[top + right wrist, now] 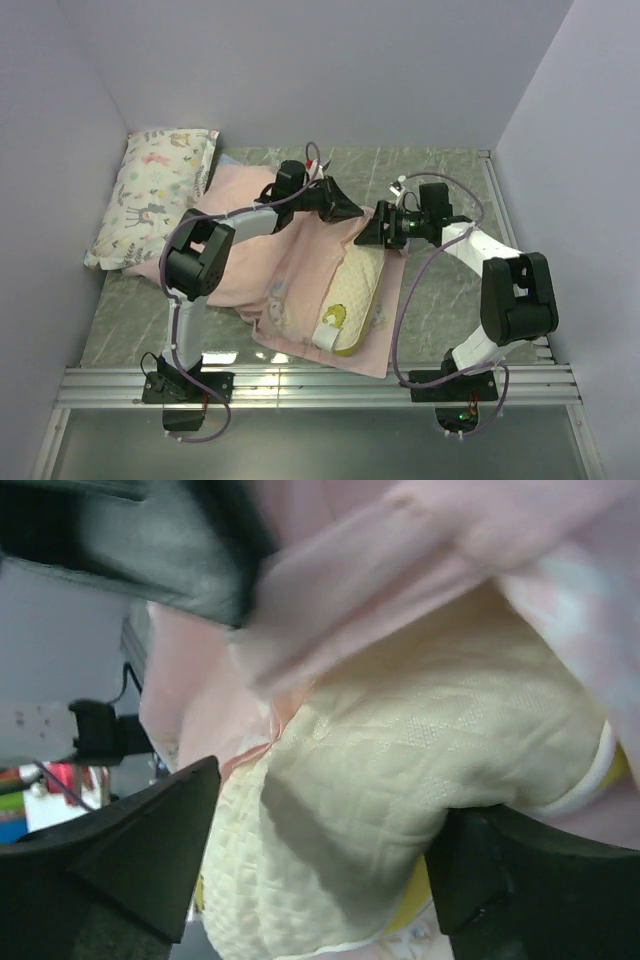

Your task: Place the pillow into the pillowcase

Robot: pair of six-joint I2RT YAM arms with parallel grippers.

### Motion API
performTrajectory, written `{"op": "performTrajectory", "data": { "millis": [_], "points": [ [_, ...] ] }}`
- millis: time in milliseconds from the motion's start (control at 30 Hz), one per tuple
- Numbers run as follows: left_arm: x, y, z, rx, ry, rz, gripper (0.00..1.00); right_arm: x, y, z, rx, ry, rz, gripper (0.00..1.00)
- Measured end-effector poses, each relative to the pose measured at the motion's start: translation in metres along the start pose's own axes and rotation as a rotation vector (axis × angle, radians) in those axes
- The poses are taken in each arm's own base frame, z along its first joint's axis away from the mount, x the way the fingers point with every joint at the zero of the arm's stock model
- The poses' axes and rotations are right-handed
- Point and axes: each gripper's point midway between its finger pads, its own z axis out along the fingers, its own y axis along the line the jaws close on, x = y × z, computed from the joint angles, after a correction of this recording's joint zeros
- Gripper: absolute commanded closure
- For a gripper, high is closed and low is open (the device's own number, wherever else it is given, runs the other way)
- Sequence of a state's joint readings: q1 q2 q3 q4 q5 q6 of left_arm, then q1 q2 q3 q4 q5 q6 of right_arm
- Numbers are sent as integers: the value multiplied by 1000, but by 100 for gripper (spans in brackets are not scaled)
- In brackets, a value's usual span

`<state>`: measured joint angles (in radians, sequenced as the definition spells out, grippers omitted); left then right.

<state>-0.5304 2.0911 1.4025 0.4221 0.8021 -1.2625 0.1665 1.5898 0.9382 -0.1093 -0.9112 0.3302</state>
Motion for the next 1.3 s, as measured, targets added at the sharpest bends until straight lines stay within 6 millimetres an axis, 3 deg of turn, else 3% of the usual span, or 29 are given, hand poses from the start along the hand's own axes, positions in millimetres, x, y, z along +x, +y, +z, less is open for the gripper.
{"op": "performTrajectory", "data": {
  "millis": [67,200,267,367,467,567,633,733,833,867,900,933,967,1067,1200,1300],
  "points": [
    [3,2,1,-38,20,50,78,2,-13,-11,48,2,41,4],
    [-9,-4,3,-129,16,228,69,11,-35,-42,165,6,152,2],
    [-20,-7,1,-178,-7,324,58,20,-38,-49,189,29,191,2],
    [-34,-7,-5,-271,-30,435,42,36,-36,-48,174,73,232,2],
    [-45,-11,-9,-345,-32,527,33,50,-36,-41,143,100,289,5],
    [-49,-17,-3,-379,-25,614,29,61,-38,-28,122,121,336,12],
    [-46,-14,5,-396,-8,650,28,62,-39,-20,108,121,342,23],
    [-38,8,22,-432,34,658,29,58,-41,-13,95,92,337,45],
    [-22,53,38,-501,103,617,33,52,-42,-9,86,58,304,66],
    [-16,69,41,-525,127,594,43,51,-41,-8,84,48,286,71],
    [-12,81,42,-542,144,575,53,50,-40,-8,82,40,268,87],
    [-9,93,44,-557,157,555,78,48,-39,-7,81,29,234,95],
    [-6,97,46,-551,167,538,88,47,-36,-7,80,19,205,100],
    [-3,88,51,-469,171,491,100,45,-30,-4,90,-1,114,100],
    [-2,58,65,-277,138,405,100,44,-25,0,100,-25,2,100],
    [0,41,74,-165,118,305,89,41,-26,-1,115,-49,-31,100]
  ]
}}
